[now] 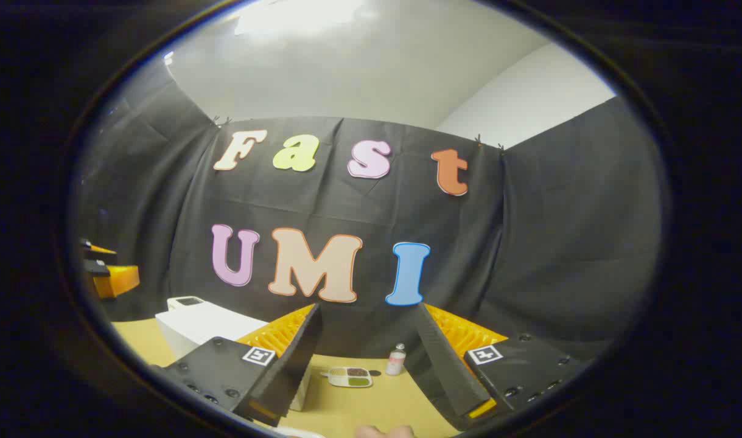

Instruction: Open the microwave oven with the left hand, put the food in, and close the microwave oven.

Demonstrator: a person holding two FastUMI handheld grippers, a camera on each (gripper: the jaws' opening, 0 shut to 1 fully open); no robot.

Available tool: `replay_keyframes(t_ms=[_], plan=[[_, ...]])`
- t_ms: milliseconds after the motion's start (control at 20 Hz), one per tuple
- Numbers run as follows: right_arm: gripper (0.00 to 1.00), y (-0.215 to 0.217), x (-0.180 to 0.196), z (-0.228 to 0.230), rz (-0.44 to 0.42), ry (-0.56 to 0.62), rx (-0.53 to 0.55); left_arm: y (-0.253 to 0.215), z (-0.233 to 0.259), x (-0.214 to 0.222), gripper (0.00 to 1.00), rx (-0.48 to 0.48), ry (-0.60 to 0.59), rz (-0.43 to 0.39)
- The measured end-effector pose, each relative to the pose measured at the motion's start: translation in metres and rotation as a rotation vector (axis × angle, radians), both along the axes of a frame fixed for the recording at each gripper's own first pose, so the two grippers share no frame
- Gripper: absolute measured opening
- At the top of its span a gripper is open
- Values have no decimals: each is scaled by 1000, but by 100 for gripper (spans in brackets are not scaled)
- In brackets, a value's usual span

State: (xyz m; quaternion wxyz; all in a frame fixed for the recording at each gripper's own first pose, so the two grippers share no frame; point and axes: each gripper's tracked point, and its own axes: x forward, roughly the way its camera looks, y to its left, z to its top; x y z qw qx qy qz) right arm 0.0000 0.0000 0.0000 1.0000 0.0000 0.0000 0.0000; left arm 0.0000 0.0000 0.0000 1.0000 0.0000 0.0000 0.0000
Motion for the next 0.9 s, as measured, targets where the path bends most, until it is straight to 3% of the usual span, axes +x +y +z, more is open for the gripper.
replay_keyframes(t_ms=[400, 900], plan=[[97, -9, -5, -7, 32, 15, 18, -14, 2, -15, 95, 10, 5, -11], [96, -7, -9, -7, 36, 21, 13, 0, 0, -18, 96, 39, -6, 22]])
